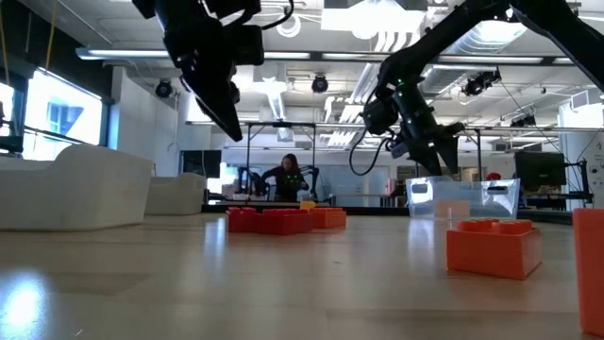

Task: Sort & place blocks by color
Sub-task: Put the red game piece into the white bin

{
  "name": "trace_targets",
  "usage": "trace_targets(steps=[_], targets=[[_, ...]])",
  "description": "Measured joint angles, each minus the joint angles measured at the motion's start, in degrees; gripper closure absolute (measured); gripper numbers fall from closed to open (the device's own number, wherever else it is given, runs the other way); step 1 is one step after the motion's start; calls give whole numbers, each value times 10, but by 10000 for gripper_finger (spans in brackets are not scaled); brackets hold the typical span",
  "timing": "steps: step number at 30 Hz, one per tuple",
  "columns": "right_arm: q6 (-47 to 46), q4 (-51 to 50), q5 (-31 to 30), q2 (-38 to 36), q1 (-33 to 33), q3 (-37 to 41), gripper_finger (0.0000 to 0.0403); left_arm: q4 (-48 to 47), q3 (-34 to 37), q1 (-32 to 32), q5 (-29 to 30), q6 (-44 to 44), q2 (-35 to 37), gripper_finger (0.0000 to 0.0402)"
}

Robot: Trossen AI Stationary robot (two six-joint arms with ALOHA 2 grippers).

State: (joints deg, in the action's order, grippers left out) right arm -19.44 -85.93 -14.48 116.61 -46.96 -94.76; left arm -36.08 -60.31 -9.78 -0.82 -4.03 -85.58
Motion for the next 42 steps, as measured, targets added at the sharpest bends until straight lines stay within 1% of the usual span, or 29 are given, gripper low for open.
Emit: trace_targets(steps=[2,8,18,24,29,33,42], targets=[[0,-13,-5,0,2,0,184,-2,0,0,0,50,1,192],[2,-39,-50,-5,15,0,183,-2,0,1,0,208,1,192],[-13,-22,-51,-74,43,0,183,0,0,1,0,398,-7,192],[-43,-17,-48,-118,85,0,183,3,0,3,0,463,-31,192],[-62,-2,-48,-145,133,0,183,49,0,11,0,497,-55,192],[-62,17,-48,-154,168,0,183,68,0,20,0,519,-75,192],[-62,38,-46,-156,227,0,183,65,0,35,0,543,-122,193]])
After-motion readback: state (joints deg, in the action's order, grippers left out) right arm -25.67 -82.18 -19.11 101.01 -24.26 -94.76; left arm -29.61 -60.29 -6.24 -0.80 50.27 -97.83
